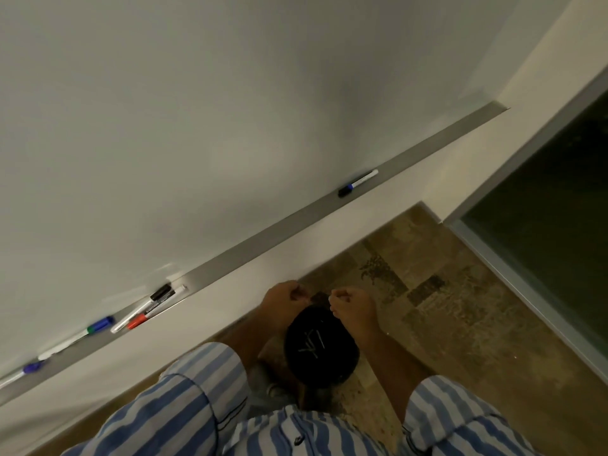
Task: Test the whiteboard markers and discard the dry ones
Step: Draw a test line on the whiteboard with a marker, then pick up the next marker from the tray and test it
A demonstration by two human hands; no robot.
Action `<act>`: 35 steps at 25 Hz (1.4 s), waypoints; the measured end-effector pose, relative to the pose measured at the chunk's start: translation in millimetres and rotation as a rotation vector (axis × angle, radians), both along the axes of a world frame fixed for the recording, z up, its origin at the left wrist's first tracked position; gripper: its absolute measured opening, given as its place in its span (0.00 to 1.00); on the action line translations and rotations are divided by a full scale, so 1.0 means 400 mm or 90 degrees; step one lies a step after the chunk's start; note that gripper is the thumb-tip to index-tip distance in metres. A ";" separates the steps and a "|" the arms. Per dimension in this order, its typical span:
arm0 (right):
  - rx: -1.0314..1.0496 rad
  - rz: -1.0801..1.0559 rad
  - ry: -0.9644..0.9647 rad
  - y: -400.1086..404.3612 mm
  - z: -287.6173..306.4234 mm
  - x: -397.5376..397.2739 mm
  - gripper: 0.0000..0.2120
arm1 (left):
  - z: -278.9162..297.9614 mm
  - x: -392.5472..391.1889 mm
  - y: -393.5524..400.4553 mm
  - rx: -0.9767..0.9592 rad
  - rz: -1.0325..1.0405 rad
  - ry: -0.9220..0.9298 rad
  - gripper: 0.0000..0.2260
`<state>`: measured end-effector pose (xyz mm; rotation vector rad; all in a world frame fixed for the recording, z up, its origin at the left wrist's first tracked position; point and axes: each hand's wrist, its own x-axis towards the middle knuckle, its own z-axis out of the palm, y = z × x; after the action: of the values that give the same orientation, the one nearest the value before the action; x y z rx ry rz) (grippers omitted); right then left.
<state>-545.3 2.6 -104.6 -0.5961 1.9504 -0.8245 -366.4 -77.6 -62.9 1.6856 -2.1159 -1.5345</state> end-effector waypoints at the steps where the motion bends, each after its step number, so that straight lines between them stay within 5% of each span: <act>1: -0.020 -0.005 0.012 -0.018 0.022 0.002 0.04 | 0.010 0.003 -0.017 0.000 0.005 0.014 0.08; 10: -0.106 -0.011 0.120 -0.188 0.180 -0.033 0.12 | 0.104 -0.029 -0.199 0.062 0.123 0.184 0.06; 17: -0.152 -0.031 0.101 -0.294 0.273 -0.168 0.17 | 0.132 -0.141 -0.247 0.073 0.139 0.201 0.10; 22: -0.158 0.016 0.195 -0.403 0.237 -0.291 0.19 | 0.124 -0.253 -0.321 0.034 0.204 0.204 0.15; 27: -0.126 0.117 0.163 -0.535 0.210 -0.435 0.24 | 0.113 -0.384 -0.359 0.058 0.278 0.165 0.22; 35: -0.086 0.243 0.176 -0.647 0.146 -0.564 0.12 | 0.074 -0.520 -0.413 0.033 0.294 0.006 0.28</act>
<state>-770.7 -256.3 -46.1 -1.1747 1.9420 -0.6598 -574.2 -242.6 -33.2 1.9934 -1.5364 -1.4536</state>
